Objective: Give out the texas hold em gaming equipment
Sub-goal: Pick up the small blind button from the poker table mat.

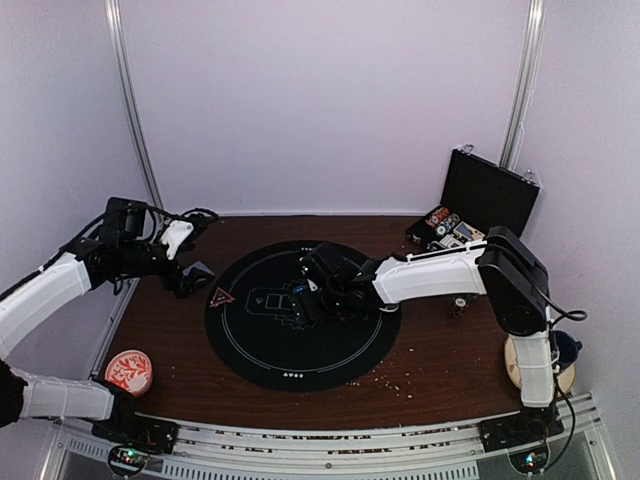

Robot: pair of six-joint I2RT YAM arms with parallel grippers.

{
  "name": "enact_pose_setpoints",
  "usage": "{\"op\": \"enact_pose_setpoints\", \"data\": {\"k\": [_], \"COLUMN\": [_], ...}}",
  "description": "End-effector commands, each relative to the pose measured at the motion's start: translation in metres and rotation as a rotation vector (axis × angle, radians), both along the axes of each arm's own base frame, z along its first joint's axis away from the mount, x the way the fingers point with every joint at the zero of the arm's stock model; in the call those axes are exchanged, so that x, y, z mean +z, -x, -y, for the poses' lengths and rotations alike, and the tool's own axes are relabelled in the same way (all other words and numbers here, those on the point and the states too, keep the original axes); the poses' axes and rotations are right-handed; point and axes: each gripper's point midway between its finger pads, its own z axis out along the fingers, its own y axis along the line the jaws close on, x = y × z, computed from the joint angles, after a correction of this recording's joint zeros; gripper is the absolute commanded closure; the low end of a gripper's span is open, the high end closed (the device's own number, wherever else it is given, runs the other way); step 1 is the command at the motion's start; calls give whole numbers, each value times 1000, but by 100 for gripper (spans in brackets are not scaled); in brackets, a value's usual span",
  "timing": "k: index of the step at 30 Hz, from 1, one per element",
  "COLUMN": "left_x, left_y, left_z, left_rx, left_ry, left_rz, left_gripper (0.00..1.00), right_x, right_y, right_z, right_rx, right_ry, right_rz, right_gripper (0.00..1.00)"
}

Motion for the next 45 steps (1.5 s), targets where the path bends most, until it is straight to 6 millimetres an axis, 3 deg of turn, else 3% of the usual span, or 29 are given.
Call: {"op": "enact_pose_setpoints", "data": {"k": [1,5,9,18,25,45], "left_x": [13,18,18,7,2,1], "left_y": [7,17,16,13,12,10], "left_z": [-5,-5,-4,-2,-3,-5], "left_rx": [42,28,31,28,33,48], "left_ry": [63,88,98,95,92,84], "left_rz": [75,120,129,100,91,97], "left_gripper": [2,2,2,2,2,2], "right_x": [-17,-21,-20,-40,-53,-85], "right_y": [-16,-29,-41,-46,-55,-38], "right_z": [15,20,12,-13,-12,-23], "right_rx": [-59,-81,-51,68,30,61], "right_ry": [23,12,31,92,140,111], "right_rz": [-45,-50,-26,-42,-31,-150], "right_gripper": [2,3,5,5,7,30]}}
